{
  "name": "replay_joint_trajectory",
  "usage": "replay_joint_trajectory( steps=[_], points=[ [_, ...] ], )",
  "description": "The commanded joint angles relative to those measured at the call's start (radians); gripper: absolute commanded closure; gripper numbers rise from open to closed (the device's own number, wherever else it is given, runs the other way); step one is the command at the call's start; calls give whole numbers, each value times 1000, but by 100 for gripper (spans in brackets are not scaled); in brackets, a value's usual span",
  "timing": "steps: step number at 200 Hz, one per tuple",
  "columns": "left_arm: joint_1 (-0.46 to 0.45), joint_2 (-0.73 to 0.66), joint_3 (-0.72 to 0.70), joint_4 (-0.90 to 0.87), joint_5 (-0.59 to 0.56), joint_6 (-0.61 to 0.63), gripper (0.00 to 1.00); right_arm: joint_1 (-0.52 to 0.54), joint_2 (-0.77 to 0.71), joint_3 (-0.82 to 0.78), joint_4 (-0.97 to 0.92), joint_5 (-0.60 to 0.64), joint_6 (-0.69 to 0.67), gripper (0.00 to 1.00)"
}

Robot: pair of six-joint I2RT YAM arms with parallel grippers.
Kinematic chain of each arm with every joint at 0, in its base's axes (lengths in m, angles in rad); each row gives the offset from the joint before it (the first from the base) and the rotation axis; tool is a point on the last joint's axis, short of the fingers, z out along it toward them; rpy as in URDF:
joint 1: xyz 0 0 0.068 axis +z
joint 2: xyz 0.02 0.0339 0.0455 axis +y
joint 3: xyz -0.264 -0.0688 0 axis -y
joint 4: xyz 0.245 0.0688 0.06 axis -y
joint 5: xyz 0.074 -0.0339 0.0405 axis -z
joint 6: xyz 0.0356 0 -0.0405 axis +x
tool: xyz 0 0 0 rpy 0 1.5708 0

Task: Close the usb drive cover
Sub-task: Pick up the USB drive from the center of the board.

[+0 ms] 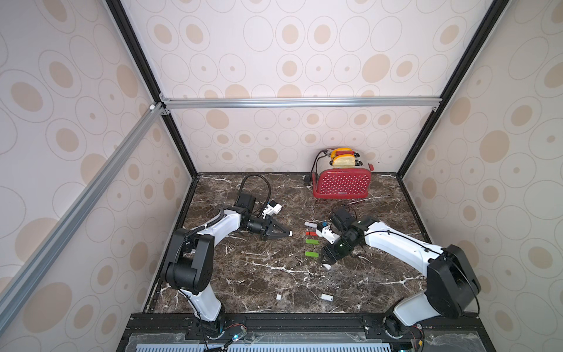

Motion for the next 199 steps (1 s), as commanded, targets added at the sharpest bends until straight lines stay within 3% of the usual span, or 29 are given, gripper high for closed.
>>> replay_joint_trajectory(
  steps=[1, 80, 199],
  points=[
    [1, 15, 4, 55, 39, -49, 100, 7, 35, -19, -44, 83, -33, 41],
    [0, 23, -20, 66, 21, -54, 100, 56, 125, -28, 11, 81, -58, 53],
    [0, 30, -19, 59, 14, -52, 100, 121, 242, 11, 10, 227, -101, 68]
  ],
)
